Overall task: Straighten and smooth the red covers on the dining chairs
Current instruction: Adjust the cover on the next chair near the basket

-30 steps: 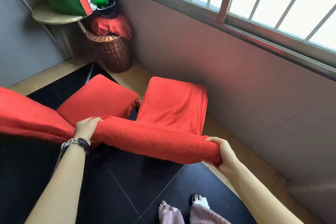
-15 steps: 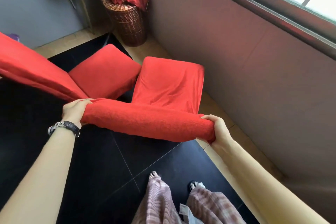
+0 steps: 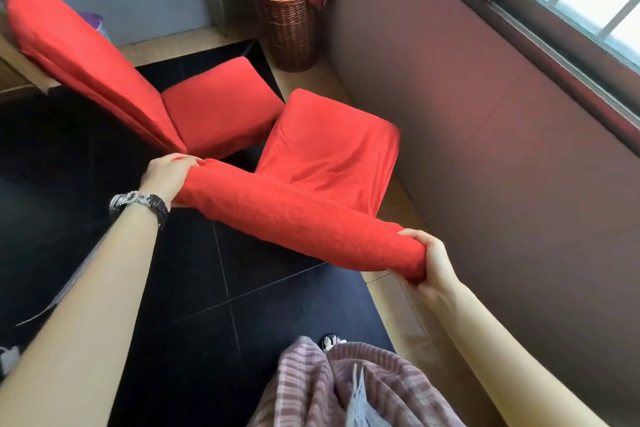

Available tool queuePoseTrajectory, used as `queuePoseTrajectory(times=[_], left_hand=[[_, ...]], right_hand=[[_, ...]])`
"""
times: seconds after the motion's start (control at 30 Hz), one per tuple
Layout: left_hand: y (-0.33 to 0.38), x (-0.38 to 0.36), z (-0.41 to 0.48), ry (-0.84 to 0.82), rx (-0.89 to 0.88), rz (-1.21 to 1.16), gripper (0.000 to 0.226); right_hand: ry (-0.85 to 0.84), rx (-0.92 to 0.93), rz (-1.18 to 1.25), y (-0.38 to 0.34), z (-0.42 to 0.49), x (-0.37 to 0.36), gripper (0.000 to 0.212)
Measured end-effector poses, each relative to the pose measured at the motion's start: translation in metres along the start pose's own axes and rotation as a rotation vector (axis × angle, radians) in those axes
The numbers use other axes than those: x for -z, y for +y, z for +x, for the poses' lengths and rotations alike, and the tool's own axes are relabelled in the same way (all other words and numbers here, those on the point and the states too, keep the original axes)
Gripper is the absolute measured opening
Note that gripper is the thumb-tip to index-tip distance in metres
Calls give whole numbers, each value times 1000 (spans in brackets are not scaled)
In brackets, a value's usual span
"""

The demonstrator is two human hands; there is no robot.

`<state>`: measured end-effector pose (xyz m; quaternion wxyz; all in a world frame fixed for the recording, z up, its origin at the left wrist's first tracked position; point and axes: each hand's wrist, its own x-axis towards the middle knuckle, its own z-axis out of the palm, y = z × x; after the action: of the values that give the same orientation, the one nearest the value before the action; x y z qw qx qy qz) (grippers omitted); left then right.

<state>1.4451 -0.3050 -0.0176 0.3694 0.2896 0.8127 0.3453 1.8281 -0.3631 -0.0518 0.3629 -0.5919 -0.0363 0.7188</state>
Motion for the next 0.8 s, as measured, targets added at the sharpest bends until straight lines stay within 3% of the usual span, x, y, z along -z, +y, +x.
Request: queuePoseTrajectory(times=[0.2, 0.8], left_hand=[[-11, -11, -40, 71, -66, 0, 18], [-57, -7, -96, 80, -83, -118, 23]], right_hand=[[16, 9, 32, 11, -12, 25, 8], [-10, 50, 103, 53, -55, 54, 7]])
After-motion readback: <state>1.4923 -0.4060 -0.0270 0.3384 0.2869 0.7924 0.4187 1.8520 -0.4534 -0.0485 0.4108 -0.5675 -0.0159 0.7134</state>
